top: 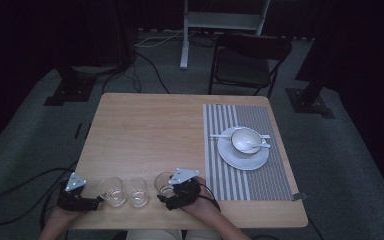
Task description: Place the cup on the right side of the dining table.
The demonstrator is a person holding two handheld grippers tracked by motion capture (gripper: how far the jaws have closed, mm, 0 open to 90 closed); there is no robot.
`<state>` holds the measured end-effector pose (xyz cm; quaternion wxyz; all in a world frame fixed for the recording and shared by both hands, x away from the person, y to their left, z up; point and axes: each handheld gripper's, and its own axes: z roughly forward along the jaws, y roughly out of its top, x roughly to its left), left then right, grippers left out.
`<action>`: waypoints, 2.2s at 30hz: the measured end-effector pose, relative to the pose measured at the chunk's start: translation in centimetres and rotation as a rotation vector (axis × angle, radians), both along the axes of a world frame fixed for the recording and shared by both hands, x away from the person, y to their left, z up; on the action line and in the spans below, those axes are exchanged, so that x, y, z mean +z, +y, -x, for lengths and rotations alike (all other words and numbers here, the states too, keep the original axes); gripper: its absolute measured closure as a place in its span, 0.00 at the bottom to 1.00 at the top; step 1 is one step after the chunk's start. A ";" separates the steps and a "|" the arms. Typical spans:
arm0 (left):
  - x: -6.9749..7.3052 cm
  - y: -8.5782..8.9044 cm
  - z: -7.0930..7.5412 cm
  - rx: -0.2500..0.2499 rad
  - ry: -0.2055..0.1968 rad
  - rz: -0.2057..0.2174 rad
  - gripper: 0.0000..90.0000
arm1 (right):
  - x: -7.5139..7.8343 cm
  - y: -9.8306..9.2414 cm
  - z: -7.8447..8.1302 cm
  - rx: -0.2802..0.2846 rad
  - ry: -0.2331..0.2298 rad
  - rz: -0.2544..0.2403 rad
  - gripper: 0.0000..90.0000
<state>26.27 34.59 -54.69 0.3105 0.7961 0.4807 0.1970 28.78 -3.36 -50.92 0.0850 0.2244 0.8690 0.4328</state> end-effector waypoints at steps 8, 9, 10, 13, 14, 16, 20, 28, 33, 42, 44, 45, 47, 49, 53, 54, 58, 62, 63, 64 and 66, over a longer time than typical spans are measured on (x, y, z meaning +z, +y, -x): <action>0.0 0.0 0.0 0.000 0.000 0.000 0.01 | 2.3 -1.7 -0.6 -0.045 -0.013 -0.032 0.23; 0.0 0.0 0.0 0.000 0.000 0.000 0.01 | 2.7 -1.9 -0.5 -0.055 -0.025 -0.036 0.23; 0.0 0.0 0.0 0.000 0.000 0.000 0.01 | 3.0 -2.2 -0.6 -0.059 -0.037 -0.037 0.23; 0.0 0.0 0.0 0.000 -0.001 0.001 0.01 | 4.2 -2.8 -0.9 -0.077 -0.051 -0.041 0.23; 0.0 0.0 0.0 0.001 -0.001 0.001 0.01 | 4.5 -3.1 -1.1 -0.083 -0.046 -0.048 0.23; 0.0 0.0 0.0 0.002 -0.001 0.003 0.01 | 4.8 -3.3 -1.2 -0.095 -0.046 -0.064 0.23; 0.0 0.0 0.0 0.000 -0.001 0.001 0.01 | 6.2 -4.4 -1.9 -0.118 -0.063 -0.083 0.23; 0.0 0.0 0.0 0.000 -0.001 0.000 0.01 | 8.8 -6.2 -3.3 -0.182 -0.102 -0.111 0.23; 0.0 0.0 0.0 0.000 -0.001 0.000 0.01 | 11.0 -8.0 -5.3 -0.252 -0.134 -0.128 0.23; 0.0 0.0 0.0 -0.001 0.000 -0.001 0.01 | 13.4 -10.4 -8.4 -0.343 -0.167 -0.132 0.23; 0.0 0.0 0.0 0.000 -0.001 -0.001 0.01 | 13.8 -10.8 -9.2 -0.362 -0.169 -0.121 0.23; 0.0 0.0 0.0 0.000 0.000 -0.001 0.01 | 14.0 -11.0 -9.6 -0.367 -0.170 -0.111 0.23; 0.0 0.0 0.0 0.001 0.000 0.001 0.01 | 14.3 -11.4 -10.4 -0.388 -0.164 -0.099 0.23; 0.0 0.0 0.0 0.000 0.000 0.000 0.01 | 14.5 -11.8 -11.2 -0.409 -0.160 -0.102 0.23; 0.0 0.0 0.0 0.000 0.000 0.000 0.01 | 14.7 -12.4 -12.2 -0.444 -0.158 -0.099 0.23; 0.0 0.0 0.0 0.000 0.000 0.000 0.01 | 14.7 -12.7 -12.6 -0.458 -0.154 -0.098 0.23; 0.0 0.0 0.0 0.000 0.000 0.000 0.01 | 14.9 -13.5 -14.5 -0.506 -0.140 -0.089 0.23; 0.0 0.0 0.0 0.000 0.000 0.000 0.01 | 15.0 -14.3 -16.3 -0.548 -0.117 -0.082 0.23; 0.0 0.0 0.0 0.000 -0.001 0.000 0.01 | 14.9 -14.5 -16.7 -0.559 -0.116 -0.077 0.23; 0.0 0.0 0.0 -0.001 -0.001 0.000 0.01 | 14.9 -14.6 -17.2 -0.571 -0.111 -0.062 0.23; 0.0 0.0 0.0 -0.002 0.000 0.000 0.01 | 14.8 -14.9 -18.0 -0.595 -0.103 -0.052 0.23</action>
